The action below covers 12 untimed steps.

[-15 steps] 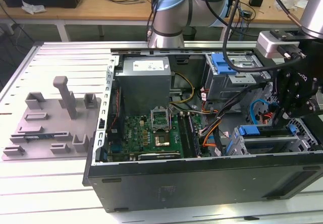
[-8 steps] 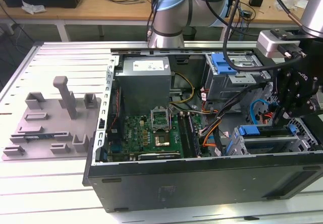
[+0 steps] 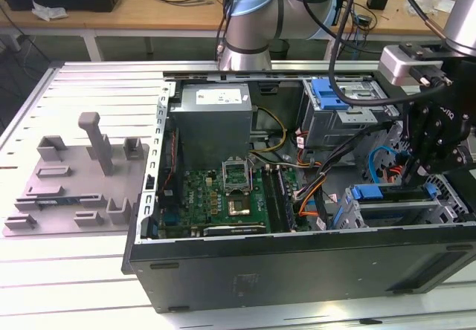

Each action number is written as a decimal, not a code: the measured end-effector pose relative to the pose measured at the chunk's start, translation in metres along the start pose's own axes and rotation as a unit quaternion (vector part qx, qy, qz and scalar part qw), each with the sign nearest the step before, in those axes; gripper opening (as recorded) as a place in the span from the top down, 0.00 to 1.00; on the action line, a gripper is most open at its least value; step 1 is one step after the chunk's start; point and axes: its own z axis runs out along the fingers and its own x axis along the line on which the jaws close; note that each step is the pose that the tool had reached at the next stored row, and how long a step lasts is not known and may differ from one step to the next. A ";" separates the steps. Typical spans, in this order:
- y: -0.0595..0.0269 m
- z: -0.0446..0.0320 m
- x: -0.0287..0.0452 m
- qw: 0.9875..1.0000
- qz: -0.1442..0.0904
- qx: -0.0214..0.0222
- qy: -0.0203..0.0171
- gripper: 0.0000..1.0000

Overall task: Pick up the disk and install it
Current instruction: 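Insert the first disk wire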

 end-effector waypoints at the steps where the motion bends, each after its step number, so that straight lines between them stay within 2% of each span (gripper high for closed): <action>1: 0.0000 0.0000 0.0001 1.000 0.000 0.000 0.000 0.84; 12: 0.0000 0.0026 -0.0001 1.000 0.000 0.000 0.000 0.84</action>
